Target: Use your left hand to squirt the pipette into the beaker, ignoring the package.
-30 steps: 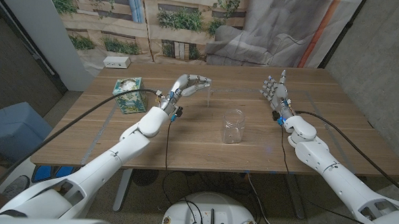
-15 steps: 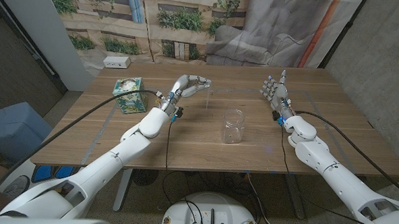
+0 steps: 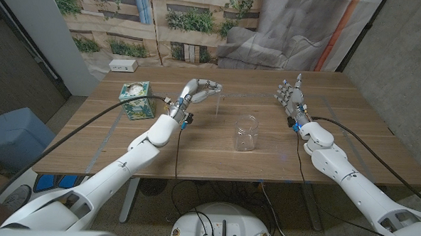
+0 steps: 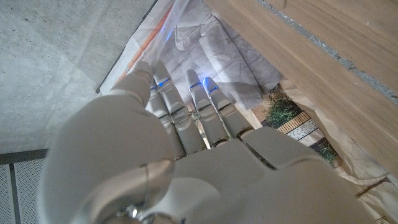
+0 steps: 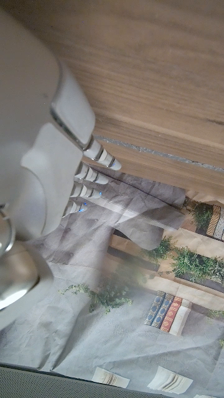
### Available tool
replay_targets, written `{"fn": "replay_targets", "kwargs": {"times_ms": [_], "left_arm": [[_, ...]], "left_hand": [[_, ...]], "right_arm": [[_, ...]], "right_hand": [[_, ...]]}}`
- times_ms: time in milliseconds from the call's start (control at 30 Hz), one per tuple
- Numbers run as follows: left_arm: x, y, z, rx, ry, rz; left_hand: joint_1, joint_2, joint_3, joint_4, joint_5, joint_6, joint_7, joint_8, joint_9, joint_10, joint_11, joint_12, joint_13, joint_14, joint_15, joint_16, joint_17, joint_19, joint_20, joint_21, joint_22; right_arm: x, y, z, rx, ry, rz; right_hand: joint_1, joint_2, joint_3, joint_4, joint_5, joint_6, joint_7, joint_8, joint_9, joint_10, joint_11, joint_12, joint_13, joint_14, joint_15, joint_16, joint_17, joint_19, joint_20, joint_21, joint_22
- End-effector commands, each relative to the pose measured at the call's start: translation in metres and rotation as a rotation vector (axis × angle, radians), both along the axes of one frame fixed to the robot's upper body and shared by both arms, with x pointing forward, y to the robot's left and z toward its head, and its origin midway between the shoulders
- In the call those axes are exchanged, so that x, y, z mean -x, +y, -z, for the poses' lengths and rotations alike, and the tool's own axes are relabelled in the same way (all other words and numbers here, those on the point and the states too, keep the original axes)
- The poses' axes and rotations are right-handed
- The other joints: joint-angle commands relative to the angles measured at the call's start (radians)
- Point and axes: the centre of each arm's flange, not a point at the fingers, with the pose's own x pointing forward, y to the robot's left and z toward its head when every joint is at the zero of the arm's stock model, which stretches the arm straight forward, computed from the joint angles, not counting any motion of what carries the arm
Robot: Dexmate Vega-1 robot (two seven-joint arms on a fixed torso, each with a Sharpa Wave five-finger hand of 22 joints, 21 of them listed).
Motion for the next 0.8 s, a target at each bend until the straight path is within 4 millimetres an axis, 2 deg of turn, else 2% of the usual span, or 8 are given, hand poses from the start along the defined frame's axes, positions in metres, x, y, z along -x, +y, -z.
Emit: {"fn": "replay_targets", "kwargs": {"times_ms": [33,67,133,300,367,400,533,800], "left_arm": [[0.001,0.000,0.002,0.021,-0.029,-0.039],[0.001,0.001,0.002,0.027,-0.027,-0.042],[0.001,0.003,0.002,0.029,-0.023,-0.043],[0.001,0.006,0.002,0.051,0.003,-0.053],[0.000,0.006,0.002,0.039,0.038,-0.041],[0.000,0.006,0.002,0.038,0.047,-0.037],[0.000,0.008,0.003,0.026,0.065,-0.038],[-0.002,0.017,0.002,0.025,0.095,-0.043]], "left_hand": [[0.019,-0.001,-0.006,0.000,0.007,0.026,-0.002,0.011,0.004,0.047,-0.021,0.009,0.006,0.017,-0.155,0.004,0.002,0.009,-0.036,0.005,0.005],[0.020,-0.001,-0.007,0.001,0.008,0.028,-0.002,0.012,0.004,0.050,-0.021,0.009,0.006,0.020,-0.155,0.005,0.002,0.011,-0.037,0.005,0.005],[0.025,0.000,-0.008,0.001,0.010,0.028,-0.002,0.012,0.005,0.055,-0.021,0.010,0.006,0.026,-0.155,0.005,0.002,0.007,-0.043,0.003,0.005],[0.030,-0.002,-0.014,0.004,0.012,0.039,-0.003,0.016,0.005,0.072,-0.019,0.014,0.006,0.040,-0.156,0.007,0.003,0.008,-0.051,0.003,0.004],[0.034,-0.009,-0.020,0.004,0.010,0.020,-0.004,0.007,0.005,0.065,-0.020,0.006,0.004,0.051,-0.156,0.007,0.003,0.009,-0.053,0.004,0.005],[0.032,-0.007,-0.021,0.008,0.006,0.001,0.000,-0.003,0.004,0.050,-0.021,-0.003,0.002,0.045,-0.152,-0.002,0.000,0.008,-0.048,0.004,0.005],[0.017,-0.002,-0.022,0.015,0.000,-0.037,0.011,-0.020,0.005,0.013,-0.023,-0.021,0.002,0.022,-0.145,-0.020,-0.007,-0.002,-0.033,0.000,0.006],[-0.021,0.002,-0.023,0.027,-0.001,-0.068,0.012,-0.031,0.005,-0.031,-0.023,-0.036,0.003,-0.023,-0.134,-0.033,-0.013,-0.020,-0.014,-0.006,0.006]], "right_arm": [[0.000,0.000,0.000,0.000,0.000,0.000],[0.000,0.000,0.000,0.000,0.000,0.000],[0.000,0.000,0.000,0.000,0.000,0.000],[0.000,0.000,0.000,0.000,0.000,0.000],[0.000,0.000,0.000,0.000,0.000,0.000],[0.000,0.000,0.000,0.000,0.000,0.000],[0.000,0.000,0.000,0.000,0.000,0.000],[0.000,0.000,0.000,0.000,0.000,0.000]], "right_hand": [[0.000,0.059,-0.007,-0.001,0.005,0.000,-0.009,0.003,0.001,-0.007,-0.005,-0.001,0.002,-0.010,-0.082,0.006,0.003,0.008,0.002,-0.003,0.005],[0.000,0.059,-0.007,-0.001,0.005,0.001,-0.010,0.003,0.001,-0.001,-0.019,0.002,0.003,-0.008,-0.084,0.007,0.003,0.007,0.003,-0.003,0.005],[0.000,0.058,-0.008,-0.001,0.005,-0.001,-0.009,0.003,0.001,0.007,0.002,0.006,0.003,-0.008,-0.084,0.006,0.003,0.008,0.002,-0.003,0.005],[0.000,0.059,-0.007,-0.001,0.005,0.002,-0.009,0.004,0.001,0.003,-0.005,0.004,0.002,-0.008,-0.083,0.007,0.003,0.007,0.002,-0.003,0.005],[0.000,0.059,-0.007,-0.001,0.005,0.001,-0.011,0.004,0.001,-0.004,-0.003,0.001,0.002,-0.008,-0.082,0.007,0.003,0.008,0.002,-0.003,0.005],[0.000,0.059,-0.007,-0.001,0.005,0.002,-0.009,0.004,0.001,0.003,-0.010,0.004,0.002,-0.008,-0.084,0.007,0.003,0.007,0.003,-0.003,0.005],[0.000,0.059,-0.007,-0.001,0.005,0.001,-0.010,0.004,0.001,0.003,0.000,0.004,0.002,-0.009,-0.083,0.006,0.003,0.008,0.002,-0.003,0.005],[0.000,0.059,-0.008,-0.001,0.005,0.001,-0.008,0.004,0.001,0.001,-0.003,0.004,0.003,-0.008,-0.082,0.006,0.003,0.008,0.002,-0.003,0.005]]}}
